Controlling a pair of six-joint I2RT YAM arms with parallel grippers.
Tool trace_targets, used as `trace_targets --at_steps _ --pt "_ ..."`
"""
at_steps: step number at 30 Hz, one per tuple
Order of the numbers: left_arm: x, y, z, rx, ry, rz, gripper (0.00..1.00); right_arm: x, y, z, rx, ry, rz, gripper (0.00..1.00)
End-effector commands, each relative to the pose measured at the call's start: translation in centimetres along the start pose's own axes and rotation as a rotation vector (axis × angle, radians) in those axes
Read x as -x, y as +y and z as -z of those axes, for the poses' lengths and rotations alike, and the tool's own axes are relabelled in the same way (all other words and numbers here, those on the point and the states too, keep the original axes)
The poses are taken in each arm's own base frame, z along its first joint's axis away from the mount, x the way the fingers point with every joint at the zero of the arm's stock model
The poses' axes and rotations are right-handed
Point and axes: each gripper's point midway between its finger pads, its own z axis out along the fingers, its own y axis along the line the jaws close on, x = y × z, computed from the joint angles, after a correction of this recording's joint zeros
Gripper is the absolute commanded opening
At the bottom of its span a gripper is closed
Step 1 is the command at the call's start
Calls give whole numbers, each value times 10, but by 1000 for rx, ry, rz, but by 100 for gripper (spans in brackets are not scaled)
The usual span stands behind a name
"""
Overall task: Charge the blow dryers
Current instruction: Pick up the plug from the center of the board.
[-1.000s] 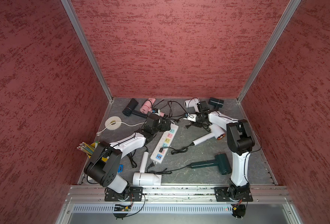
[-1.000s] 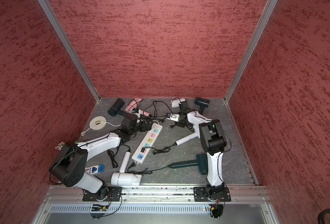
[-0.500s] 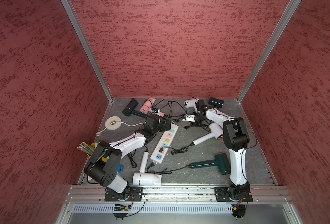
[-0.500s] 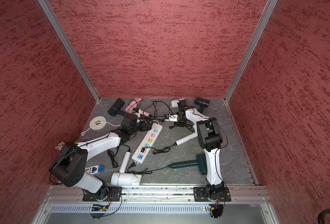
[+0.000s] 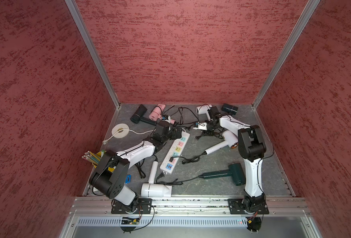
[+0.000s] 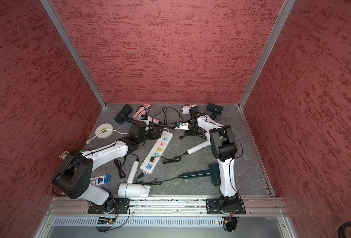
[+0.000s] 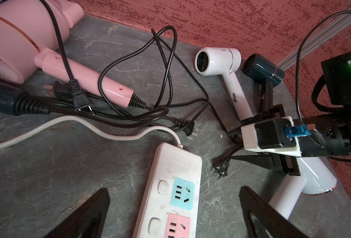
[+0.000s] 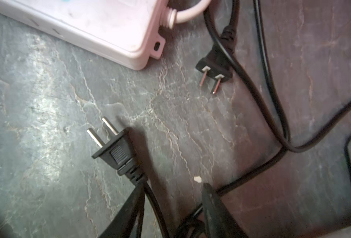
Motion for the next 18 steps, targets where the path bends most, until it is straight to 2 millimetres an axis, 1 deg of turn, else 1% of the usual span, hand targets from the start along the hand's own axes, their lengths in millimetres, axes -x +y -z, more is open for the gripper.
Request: trace_targets --at_steps 1,12,14,18 --pt "14 -8 6 -23 -26 1 100 14 5 16 5 -51 19 48" --pt "14 -9 7 -25 -26 -2 100 22 10 29 9 -108 49 56" --pt "15 -9 8 -26 -28 -1 100 21 11 28 15 -100 53 56" --pt "14 -9 7 -27 -24 -1 100 12 15 19 32 -46 68 56"
